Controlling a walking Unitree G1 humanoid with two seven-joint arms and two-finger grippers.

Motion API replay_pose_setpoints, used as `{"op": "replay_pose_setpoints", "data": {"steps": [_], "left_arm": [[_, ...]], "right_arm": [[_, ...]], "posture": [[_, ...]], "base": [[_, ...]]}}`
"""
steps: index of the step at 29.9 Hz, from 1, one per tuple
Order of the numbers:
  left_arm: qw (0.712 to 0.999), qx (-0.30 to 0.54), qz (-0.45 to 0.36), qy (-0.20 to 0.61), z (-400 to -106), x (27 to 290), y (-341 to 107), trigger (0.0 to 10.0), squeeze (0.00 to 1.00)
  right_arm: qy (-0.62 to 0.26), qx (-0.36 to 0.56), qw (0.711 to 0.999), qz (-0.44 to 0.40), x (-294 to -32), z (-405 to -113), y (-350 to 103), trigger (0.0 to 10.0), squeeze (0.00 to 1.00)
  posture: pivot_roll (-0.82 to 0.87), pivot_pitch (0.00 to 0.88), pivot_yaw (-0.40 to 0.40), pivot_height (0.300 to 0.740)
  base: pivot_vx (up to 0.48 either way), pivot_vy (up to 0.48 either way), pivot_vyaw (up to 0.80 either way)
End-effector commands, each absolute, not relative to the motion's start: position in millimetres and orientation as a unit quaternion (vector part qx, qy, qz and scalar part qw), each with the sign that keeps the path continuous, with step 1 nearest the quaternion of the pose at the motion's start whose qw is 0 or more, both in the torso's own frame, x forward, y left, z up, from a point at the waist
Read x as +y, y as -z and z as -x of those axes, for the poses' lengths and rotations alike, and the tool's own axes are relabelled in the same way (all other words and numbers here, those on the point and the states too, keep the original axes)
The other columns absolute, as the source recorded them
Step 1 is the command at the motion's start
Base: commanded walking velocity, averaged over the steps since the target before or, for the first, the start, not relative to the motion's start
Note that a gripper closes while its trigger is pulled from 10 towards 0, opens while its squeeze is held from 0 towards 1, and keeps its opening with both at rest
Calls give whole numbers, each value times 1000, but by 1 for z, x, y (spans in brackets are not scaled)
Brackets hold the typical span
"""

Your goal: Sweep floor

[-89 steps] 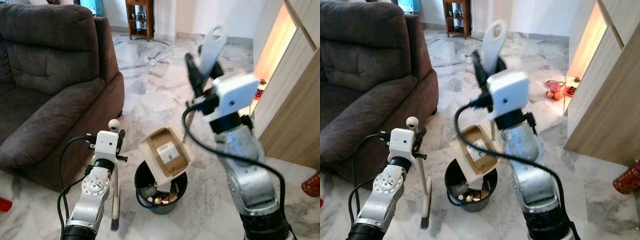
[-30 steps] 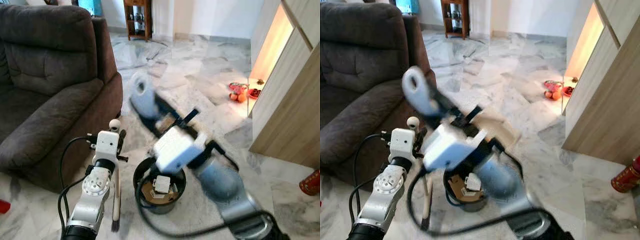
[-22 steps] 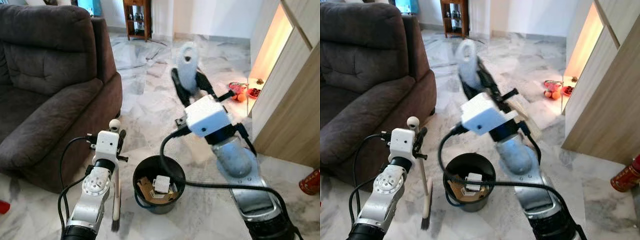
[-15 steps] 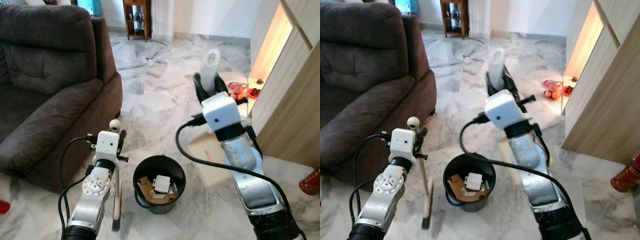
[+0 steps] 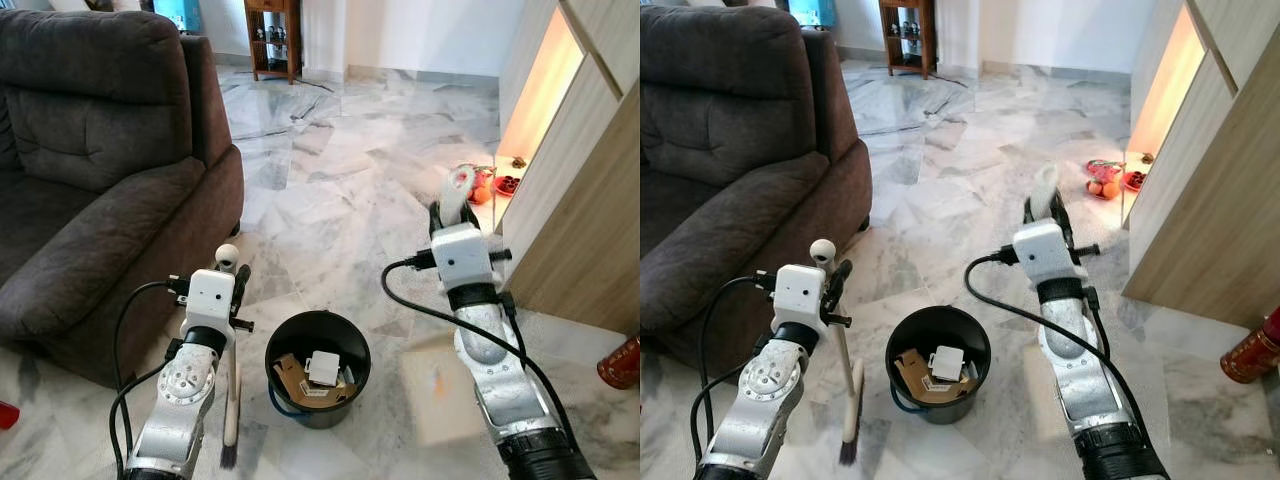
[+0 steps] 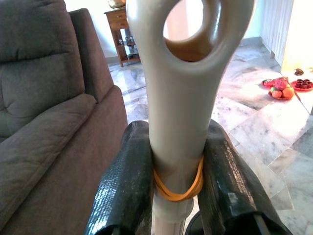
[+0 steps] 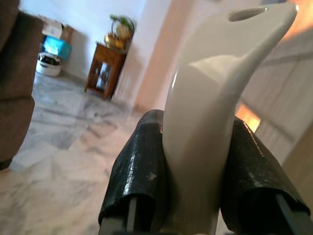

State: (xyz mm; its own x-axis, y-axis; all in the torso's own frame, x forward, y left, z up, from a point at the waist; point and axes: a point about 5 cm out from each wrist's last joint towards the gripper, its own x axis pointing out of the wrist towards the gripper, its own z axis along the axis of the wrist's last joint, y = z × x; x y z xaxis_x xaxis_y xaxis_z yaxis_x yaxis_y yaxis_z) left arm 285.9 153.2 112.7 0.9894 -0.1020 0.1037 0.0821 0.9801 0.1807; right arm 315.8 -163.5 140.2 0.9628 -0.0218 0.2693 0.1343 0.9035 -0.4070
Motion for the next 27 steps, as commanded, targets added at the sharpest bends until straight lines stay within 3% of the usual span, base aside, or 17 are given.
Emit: {"op": "replay_pose_setpoints", "data": {"steps": [1, 13, 27], "left_arm": [[991, -77, -96, 54, -284, 152, -122, 10000, 0], [992, -76, -85, 50, -277, 154, -121, 10000, 0], [992, -81, -77, 52, -274, 152, -121, 10000, 0]], "right_arm": [[42, -153, 963, 218, -164, -315, -144, 10000, 0], [60, -99, 982, 147, -173, -314, -111, 10000, 0], [67, -97, 986, 116, -175, -317, -107, 10000, 0]], "posture": [[112, 54, 38, 740], [112, 78, 34, 740], [106, 71, 34, 740]], "base": [[0, 0, 0], [0, 0, 0], [0, 0, 0]]}}
